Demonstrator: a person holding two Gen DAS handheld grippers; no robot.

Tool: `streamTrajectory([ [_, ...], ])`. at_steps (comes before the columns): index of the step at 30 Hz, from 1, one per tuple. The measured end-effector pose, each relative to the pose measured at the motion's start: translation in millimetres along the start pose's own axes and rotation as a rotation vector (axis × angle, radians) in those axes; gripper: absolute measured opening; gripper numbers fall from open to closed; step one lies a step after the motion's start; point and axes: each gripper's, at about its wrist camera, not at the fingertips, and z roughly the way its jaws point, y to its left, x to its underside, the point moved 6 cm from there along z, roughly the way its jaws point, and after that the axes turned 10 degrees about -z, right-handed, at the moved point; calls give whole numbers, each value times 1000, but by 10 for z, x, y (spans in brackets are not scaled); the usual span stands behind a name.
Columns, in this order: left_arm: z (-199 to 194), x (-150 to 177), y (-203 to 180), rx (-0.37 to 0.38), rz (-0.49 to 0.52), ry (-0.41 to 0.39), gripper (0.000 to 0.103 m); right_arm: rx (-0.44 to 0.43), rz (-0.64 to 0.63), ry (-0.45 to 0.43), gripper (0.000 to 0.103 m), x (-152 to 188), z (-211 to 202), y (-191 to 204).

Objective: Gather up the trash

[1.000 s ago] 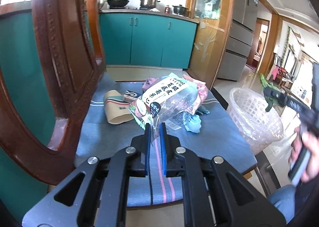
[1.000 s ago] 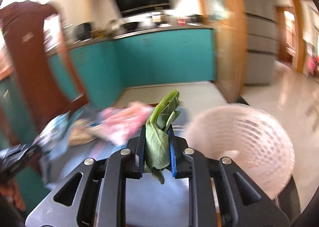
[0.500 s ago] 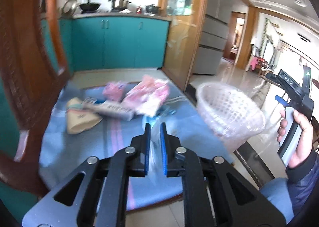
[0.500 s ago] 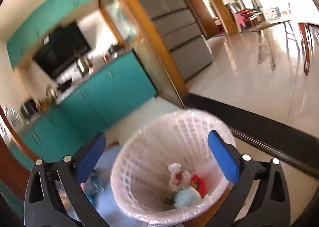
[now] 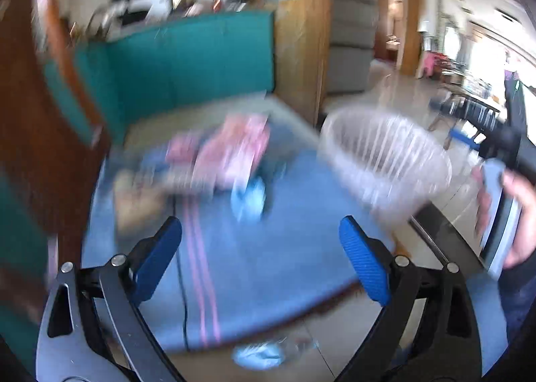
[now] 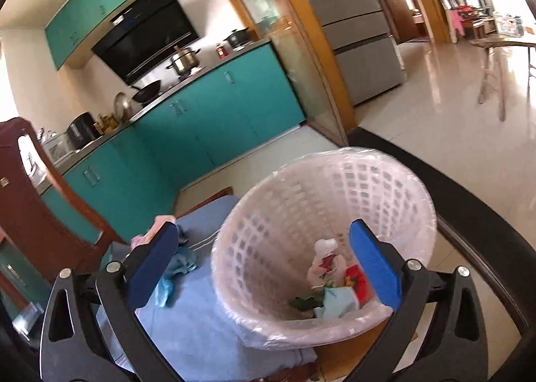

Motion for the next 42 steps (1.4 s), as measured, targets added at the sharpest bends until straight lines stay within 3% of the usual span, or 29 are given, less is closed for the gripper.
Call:
streamTrajectory([
  [2,-29,287,144,23,-55,66,94,-24,-18,14,100,27,-16,87],
  [4,-86,713,189,92,-71,147,94,-35,-43,15,100,39,-30,172],
  [6,-47,1066,87,129,19,249,94,-44,-56,14,100,42,-55,237],
  [7,56,1367,-6,129,102,362,94,-53,-56,16,100,51,-69,279],
  [10,473,2023,-96,55,130,598,94,-71,-64,15,100,60,-58,395],
  [12,804,2408,-147,-21,174,697,88,-82,-73,16,100,71,-64,490],
  [13,988,2534,-186,-46,196,702,83,-86,-79,18,100,78,-60,541],
  [15,1306,2689,-223,-68,179,689,83,-93,-94,24,100,85,-50,609],
  [19,2102,3146,-395,-5,283,684,75,-91,-105,21,100,94,-73,646],
  [22,2451,3254,-582,70,373,630,75,-80,-117,37,100,121,-51,597],
  [28,3171,3326,-483,86,254,654,75,-57,-115,65,100,151,48,505],
  [32,3470,3504,-454,73,313,691,73,-41,-143,80,100,180,95,502],
  [38,3725,3692,-388,89,313,746,62,-32,-157,94,100,217,158,528],
  [40,3737,3731,-397,99,322,755,46,-29,-167,92,100,221,170,563],
  [42,3703,3738,-395,113,306,760,37,-23,-185,96,100,236,187,595],
])
